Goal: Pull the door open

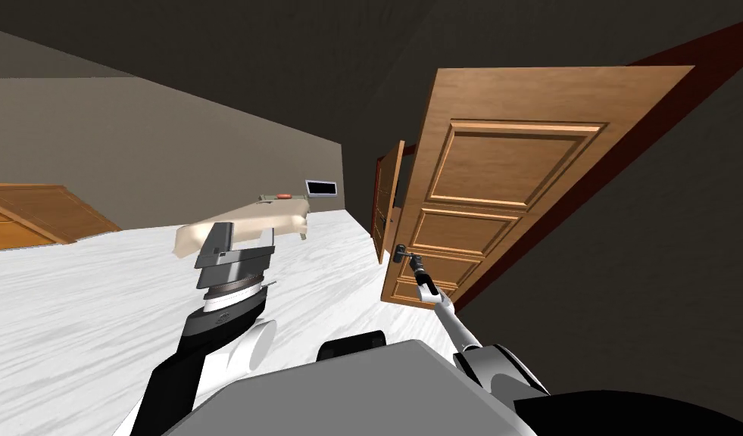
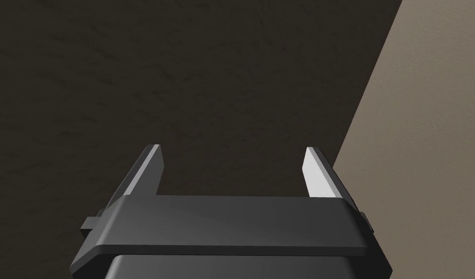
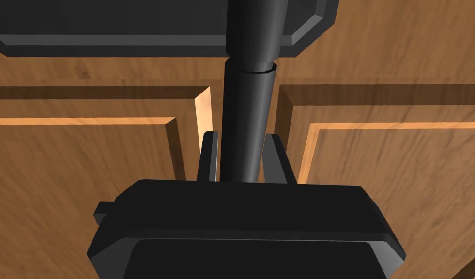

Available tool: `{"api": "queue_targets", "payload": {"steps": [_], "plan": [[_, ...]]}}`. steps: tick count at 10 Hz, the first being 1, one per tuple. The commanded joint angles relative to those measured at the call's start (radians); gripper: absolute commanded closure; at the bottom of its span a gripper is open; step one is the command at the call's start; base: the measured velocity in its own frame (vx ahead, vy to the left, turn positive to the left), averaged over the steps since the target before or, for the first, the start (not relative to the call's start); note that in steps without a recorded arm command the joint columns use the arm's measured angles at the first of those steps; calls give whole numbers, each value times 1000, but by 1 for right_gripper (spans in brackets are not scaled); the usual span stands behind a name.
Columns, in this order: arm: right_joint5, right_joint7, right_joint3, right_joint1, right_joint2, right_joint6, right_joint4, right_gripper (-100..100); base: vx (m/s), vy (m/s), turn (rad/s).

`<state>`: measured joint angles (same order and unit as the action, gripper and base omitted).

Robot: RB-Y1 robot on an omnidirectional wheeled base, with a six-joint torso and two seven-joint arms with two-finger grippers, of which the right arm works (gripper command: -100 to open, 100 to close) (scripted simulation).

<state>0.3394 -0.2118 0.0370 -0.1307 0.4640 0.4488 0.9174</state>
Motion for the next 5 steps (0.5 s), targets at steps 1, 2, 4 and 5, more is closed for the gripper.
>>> {"api": "queue_targets", "payload": {"steps": [1,2,4,5], "plan": [[-3,-16,-27,6,2,5,11,100,-234,-68,117],[-3,-24,-37,9,6,8,16,100,-199,-66,116],[-2,-28,-36,11,17,6,9,100,-147,-66,72],[-4,-46,-59,23,28,14,21,100,-127,-39,98]]}}
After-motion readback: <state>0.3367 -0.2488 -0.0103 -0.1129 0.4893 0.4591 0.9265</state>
